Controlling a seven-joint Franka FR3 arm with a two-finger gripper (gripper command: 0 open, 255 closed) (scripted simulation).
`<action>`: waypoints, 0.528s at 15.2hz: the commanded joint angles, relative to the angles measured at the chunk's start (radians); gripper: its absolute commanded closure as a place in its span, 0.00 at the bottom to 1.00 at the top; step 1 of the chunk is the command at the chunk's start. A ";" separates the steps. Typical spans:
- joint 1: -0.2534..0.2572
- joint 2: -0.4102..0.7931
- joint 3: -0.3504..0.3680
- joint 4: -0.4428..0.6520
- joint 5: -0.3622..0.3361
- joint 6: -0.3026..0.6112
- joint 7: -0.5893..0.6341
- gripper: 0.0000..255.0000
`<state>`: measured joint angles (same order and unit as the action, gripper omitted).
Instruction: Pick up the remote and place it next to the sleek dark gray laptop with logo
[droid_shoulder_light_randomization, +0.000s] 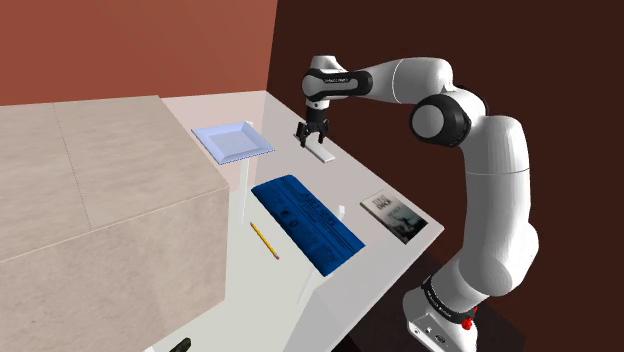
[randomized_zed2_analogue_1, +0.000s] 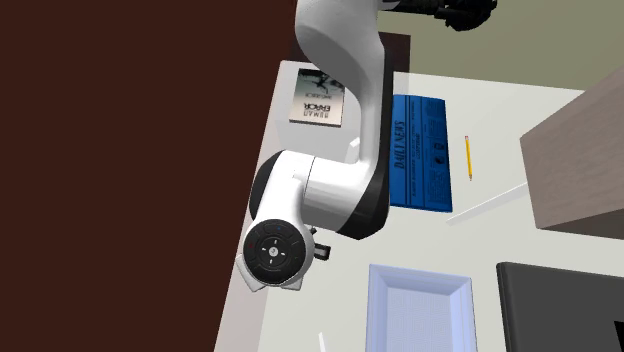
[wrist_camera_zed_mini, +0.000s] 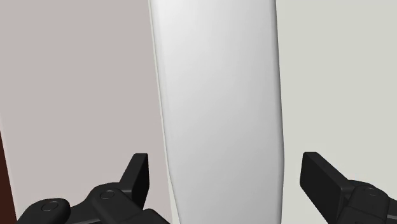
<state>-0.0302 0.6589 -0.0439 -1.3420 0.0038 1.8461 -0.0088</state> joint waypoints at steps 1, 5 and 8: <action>0.000 0.000 0.000 0.000 0.000 0.000 0.000 0.00; 0.000 0.000 0.000 0.000 0.000 0.000 0.000 1.00; 0.000 0.000 0.000 0.000 0.000 0.000 0.000 1.00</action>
<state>-0.0303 0.6589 -0.0439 -1.3425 0.0038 1.8463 -0.0089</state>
